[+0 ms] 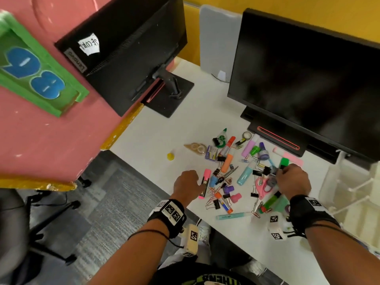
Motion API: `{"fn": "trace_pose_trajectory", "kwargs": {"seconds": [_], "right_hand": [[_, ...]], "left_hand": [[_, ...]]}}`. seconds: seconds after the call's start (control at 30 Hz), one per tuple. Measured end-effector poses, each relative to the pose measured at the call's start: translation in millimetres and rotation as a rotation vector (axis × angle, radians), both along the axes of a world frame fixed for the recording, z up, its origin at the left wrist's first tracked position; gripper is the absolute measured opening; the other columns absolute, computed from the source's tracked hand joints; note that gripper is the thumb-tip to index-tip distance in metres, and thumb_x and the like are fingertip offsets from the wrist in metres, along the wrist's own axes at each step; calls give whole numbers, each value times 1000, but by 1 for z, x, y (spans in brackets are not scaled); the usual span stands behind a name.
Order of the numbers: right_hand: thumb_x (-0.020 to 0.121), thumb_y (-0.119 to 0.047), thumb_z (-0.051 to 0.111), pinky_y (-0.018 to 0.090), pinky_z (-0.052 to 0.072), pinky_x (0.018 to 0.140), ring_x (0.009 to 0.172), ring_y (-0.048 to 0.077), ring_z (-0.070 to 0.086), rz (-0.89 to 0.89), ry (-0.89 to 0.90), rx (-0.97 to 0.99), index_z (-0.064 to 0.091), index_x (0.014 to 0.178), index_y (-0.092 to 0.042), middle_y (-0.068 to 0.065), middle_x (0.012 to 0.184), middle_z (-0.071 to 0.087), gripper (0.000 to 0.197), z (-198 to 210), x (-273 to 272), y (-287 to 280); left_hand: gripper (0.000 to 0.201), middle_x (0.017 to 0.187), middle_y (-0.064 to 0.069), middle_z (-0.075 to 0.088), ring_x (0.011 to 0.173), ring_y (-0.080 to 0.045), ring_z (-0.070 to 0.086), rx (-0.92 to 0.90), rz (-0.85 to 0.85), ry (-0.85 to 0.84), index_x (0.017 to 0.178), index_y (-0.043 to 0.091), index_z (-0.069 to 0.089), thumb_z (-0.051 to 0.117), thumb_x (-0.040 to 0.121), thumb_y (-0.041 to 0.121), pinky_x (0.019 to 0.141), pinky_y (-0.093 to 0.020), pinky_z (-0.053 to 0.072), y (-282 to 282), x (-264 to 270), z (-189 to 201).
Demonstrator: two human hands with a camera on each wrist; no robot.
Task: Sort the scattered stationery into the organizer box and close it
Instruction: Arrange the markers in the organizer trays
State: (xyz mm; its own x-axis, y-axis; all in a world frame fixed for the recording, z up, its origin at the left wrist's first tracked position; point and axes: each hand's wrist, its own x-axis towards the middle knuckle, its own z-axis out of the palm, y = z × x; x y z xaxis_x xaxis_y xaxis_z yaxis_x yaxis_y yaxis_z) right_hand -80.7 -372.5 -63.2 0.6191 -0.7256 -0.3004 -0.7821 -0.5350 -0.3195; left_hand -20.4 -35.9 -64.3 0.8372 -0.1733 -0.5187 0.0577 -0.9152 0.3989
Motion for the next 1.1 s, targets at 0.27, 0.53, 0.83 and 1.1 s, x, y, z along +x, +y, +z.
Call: {"fn": "trace_pose_trajectory", "kwargs": {"seconds": [0.27,0.53,0.83,1.1], "right_hand": [[76,-25,85,41,59,79,93,35,68,-130,-29,129,68,103,-8,11,99,72,36,-3,-2,-4],[85,-20,83,28,46,56,70,26,65,-129,-326,306,67,79,-8,10,77,70,21,10,-27,-1],[91,-20,80,23,57,70,81,15,72,-123,-585,588,76,107,-20,2,90,77,16,68,-83,-26],[101,-23,66,24,53,75,83,14,71,-172,-689,514,72,115,-27,-5,90,76,16,108,-179,-79]], "left_hand": [[41,95,-3,70,92,-26,70,75,-19,17,94,14,66,74,78,50,73,-31,55,-23,3,3],[53,93,-6,69,92,-26,68,35,-30,-77,86,14,61,67,82,66,67,-27,42,-31,-5,-3],[17,78,2,66,71,-21,64,-215,-34,-95,81,24,57,73,86,27,57,-27,45,-65,-2,47],[20,95,1,69,72,-7,66,-648,-317,137,111,33,63,61,97,19,73,-29,58,-208,-57,100]]}}
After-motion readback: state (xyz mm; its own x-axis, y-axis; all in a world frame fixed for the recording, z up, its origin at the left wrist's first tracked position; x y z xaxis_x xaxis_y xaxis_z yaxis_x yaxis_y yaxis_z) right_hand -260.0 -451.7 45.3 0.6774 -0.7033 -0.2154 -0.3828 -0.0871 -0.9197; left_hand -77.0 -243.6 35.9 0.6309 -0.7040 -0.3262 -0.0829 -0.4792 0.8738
